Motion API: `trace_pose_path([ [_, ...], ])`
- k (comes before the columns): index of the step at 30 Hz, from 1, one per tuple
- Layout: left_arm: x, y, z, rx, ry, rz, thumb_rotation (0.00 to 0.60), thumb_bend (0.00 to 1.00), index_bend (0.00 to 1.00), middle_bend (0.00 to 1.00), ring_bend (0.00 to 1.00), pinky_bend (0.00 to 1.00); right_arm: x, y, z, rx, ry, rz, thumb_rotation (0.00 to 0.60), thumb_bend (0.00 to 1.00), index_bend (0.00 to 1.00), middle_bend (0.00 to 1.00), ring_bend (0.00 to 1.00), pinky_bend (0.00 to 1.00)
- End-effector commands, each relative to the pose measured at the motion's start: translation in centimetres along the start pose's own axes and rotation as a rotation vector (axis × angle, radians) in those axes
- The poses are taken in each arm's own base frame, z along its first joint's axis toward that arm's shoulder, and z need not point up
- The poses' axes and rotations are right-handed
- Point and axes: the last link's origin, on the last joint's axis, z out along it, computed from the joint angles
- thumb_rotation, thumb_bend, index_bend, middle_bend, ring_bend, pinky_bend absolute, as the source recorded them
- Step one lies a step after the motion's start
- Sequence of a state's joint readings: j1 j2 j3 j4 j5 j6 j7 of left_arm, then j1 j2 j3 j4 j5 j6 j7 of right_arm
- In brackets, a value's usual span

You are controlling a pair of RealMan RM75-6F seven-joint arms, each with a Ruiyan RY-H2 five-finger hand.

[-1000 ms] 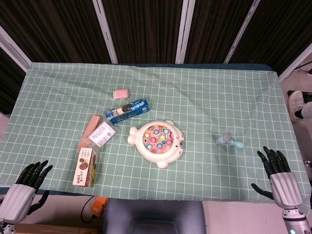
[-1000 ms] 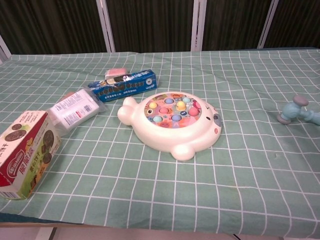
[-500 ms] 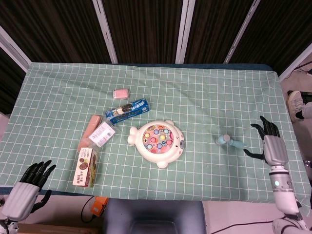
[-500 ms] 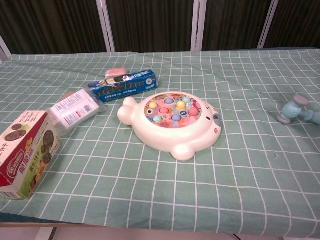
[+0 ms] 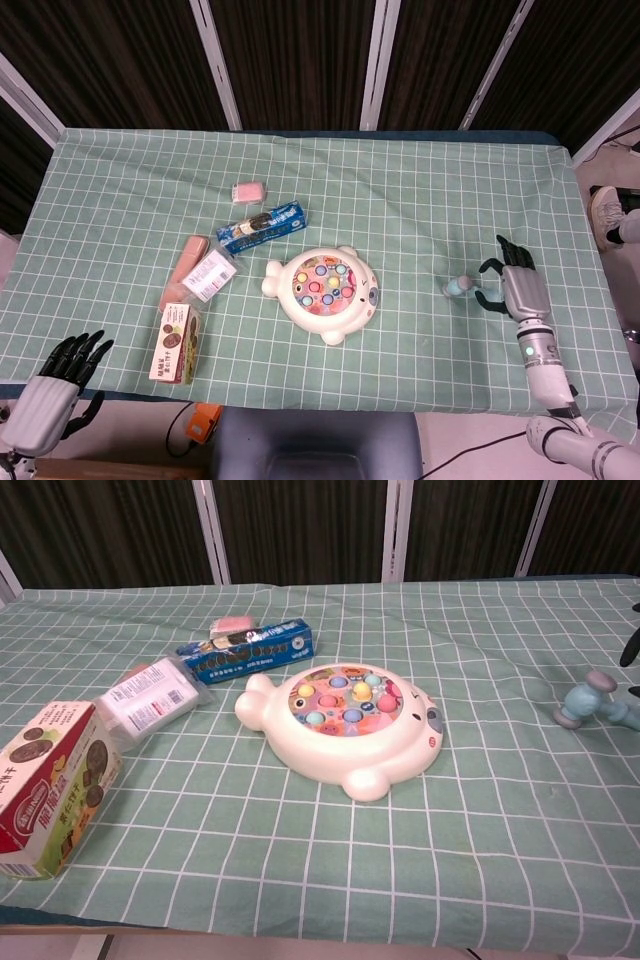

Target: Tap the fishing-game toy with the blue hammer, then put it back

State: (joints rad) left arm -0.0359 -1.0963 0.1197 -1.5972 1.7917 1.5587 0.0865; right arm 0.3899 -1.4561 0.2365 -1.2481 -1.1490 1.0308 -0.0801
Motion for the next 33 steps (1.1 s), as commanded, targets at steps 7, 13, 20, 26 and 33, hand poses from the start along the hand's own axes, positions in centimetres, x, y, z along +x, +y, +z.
trace_pose_path([
  [7, 0.0, 0.0, -0.4, 0.005, 0.003, 0.003, 0.600, 0.43, 0.00, 0.00, 0.01, 0.10, -1.4, -0.6, 0.5, 0.007, -0.037, -0.033, 0.600, 0.50, 0.56, 0.11, 0.00, 0.04],
  [13, 0.1, 0.0, -0.5, 0.007, 0.004, 0.002, 0.600, 0.43, 0.00, 0.00, 0.01, 0.10, -2.2, -1.0, 0.7, 0.008, -0.052, -0.052, 0.600, 0.52, 0.58, 0.12, 0.01, 0.05],
  [20, 0.1, -0.1, -0.5, 0.006, 0.007, -0.001, 0.600, 0.43, 0.00, 0.00, 0.01, 0.10, -2.6, -1.2, 0.9, 0.001, -0.055, -0.053, 0.600, 0.54, 0.59, 0.13, 0.02, 0.06],
  [26, 0.2, -0.2, -0.6, 0.010, 0.008, -0.003, 0.600, 0.43, 0.00, 0.00, 0.01, 0.10, -2.8, -1.1, 1.1, -0.004, -0.059, -0.054, 0.600, 0.55, 0.61, 0.14, 0.03, 0.08],
  [33, 0.2, -0.2, -0.6, 0.009, 0.009, -0.005, 0.600, 0.43, 0.00, 0.00, 0.01, 0.10, -2.9, -1.2, 1.2, -0.007, -0.066, -0.059, 0.600, 0.56, 0.61, 0.15, 0.04, 0.10],
])
